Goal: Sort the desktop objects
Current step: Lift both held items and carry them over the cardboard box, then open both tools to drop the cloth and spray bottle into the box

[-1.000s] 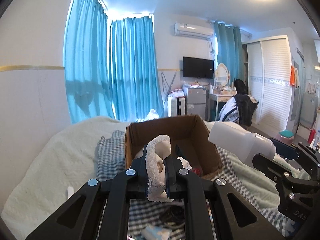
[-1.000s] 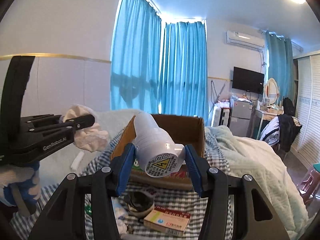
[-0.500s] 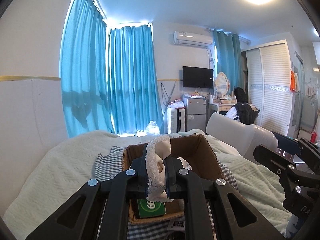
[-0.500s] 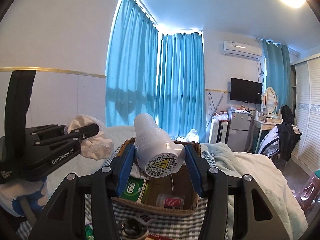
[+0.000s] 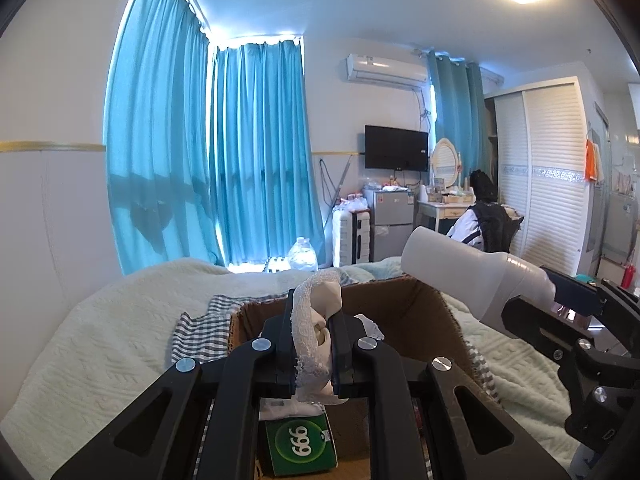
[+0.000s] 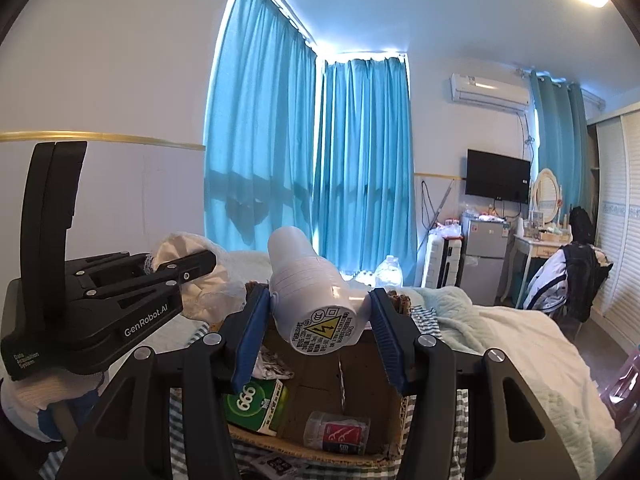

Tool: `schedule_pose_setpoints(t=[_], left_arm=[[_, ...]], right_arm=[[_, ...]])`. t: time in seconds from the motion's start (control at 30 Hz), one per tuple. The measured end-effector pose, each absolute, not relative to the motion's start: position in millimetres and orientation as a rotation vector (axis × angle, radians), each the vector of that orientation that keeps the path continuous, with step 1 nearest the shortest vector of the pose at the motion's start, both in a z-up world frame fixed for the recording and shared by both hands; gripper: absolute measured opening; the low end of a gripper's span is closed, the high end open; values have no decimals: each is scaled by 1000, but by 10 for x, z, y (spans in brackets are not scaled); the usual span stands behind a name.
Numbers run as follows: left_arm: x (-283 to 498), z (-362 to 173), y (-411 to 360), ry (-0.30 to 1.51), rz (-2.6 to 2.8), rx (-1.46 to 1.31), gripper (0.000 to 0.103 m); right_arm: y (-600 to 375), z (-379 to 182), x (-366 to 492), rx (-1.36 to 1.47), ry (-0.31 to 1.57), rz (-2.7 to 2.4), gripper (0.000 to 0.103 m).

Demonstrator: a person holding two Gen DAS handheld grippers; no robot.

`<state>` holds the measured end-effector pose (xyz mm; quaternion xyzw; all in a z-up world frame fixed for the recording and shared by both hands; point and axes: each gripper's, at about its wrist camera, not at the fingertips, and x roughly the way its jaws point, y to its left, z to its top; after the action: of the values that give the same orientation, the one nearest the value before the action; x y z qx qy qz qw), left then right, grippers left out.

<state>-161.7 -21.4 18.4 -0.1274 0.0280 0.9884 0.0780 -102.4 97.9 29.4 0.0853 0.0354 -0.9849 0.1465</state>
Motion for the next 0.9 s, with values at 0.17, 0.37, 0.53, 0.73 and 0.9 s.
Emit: schedule_pose_setpoints(t=[0.17, 0.37, 0.53, 0.73, 0.9], left_arm=[[-1889, -73, -170, 99, 2943, -449, 11], [-2186, -353, -56, 137, 2915, -531, 11], [-2423, -569, -3, 143, 2890, -618, 11], [-2541, -767, 82, 166, 2862, -705, 18], [-2509, -774, 100, 192, 2875, -692, 60]], right_arm=[[1030, 125, -1261, 290, 93, -2844, 51], [1043, -165, -1580, 373, 92, -2851, 51], [1059, -376, -1815, 456, 75, -2852, 51], [1136, -555, -2041, 551, 65, -2854, 51], [1147, -670, -2139, 612, 69, -2863, 52]])
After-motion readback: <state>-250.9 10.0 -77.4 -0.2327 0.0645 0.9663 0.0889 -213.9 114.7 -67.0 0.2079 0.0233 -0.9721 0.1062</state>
